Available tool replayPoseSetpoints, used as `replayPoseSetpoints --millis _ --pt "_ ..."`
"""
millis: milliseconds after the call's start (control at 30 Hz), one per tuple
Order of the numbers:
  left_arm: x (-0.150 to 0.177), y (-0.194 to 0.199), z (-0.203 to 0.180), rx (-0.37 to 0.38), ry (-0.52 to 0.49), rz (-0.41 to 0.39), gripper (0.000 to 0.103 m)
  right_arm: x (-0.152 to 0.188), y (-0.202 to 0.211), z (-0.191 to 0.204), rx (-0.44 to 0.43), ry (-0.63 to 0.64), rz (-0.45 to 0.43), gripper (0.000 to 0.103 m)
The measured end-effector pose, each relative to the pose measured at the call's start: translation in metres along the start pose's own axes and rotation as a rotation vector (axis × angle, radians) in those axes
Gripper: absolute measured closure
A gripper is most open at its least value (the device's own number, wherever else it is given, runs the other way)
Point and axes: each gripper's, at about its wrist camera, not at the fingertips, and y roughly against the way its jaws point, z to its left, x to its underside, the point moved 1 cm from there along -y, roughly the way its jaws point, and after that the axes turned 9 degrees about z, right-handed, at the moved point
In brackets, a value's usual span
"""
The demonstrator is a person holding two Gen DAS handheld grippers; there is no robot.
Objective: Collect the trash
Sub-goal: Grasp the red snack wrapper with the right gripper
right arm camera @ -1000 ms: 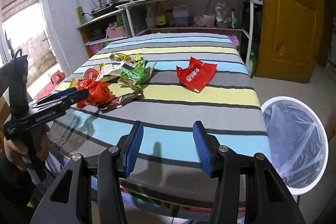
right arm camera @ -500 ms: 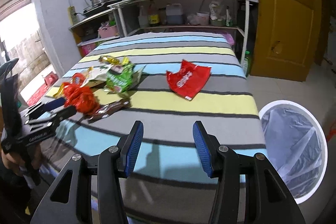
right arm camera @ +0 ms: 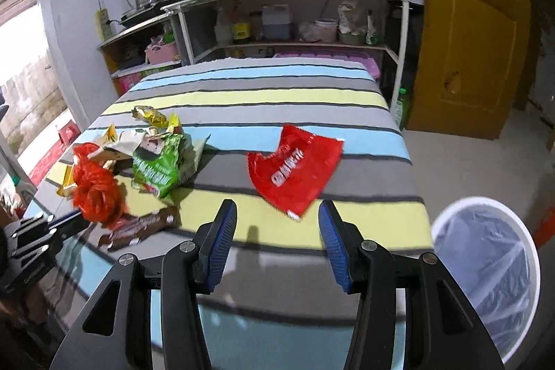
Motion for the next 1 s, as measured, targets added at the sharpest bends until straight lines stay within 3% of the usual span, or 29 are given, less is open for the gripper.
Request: replayPoseSetpoints --millis 200,267,333,400,467,667,767,800,833,900,1000 --pt "-0.003 0.007 0.009 0.047 0.047 -0.017 0.099 -0.021 -0.028 0.007 -0.02 0.01 0.032 0.053" --pt "-0.007 0.011 0.015 0.086 0.089 -0.016 0.086 -0.027 -0.033 0.009 -0.024 0.003 0.037 0.053" --pt "-0.009 0.013 0.019 0.108 0.129 -0.024 0.05 -0.033 -0.04 0.009 -0.035 -0.01 0.05 0.049" --pt "-0.013 0.014 0.024 0.146 0.19 -0.031 0.038 -0.038 -0.046 0.009 -0.049 -0.03 0.058 0.047" --pt "-0.018 0.011 0.028 0.181 0.246 -0.023 0.037 -0.043 -0.051 0.008 -0.053 -0.054 0.067 0.047" --pt "-0.033 -0.007 0.032 0.199 0.362 0.036 0.036 -0.052 -0.07 0.0 0.0 -0.12 0.104 0.047" --pt "-0.04 -0.01 0.033 0.183 0.393 0.024 0.036 -0.054 -0.071 -0.006 -0.013 -0.15 0.102 0.047" --pt "-0.042 -0.009 0.033 0.176 0.397 0.014 0.036 -0.055 -0.071 -0.008 -0.013 -0.154 0.102 0.052" --pt "-0.045 -0.01 0.032 0.169 0.403 0.003 0.036 -0.055 -0.071 -0.009 -0.01 -0.158 0.1 0.064" --pt "-0.049 -0.013 0.03 0.126 0.417 0.005 0.037 -0.054 -0.07 -0.011 -0.024 -0.167 0.102 0.073" --pt "-0.052 -0.024 0.032 0.075 0.43 0.042 0.052 -0.051 -0.067 -0.012 -0.032 -0.167 0.097 0.081"
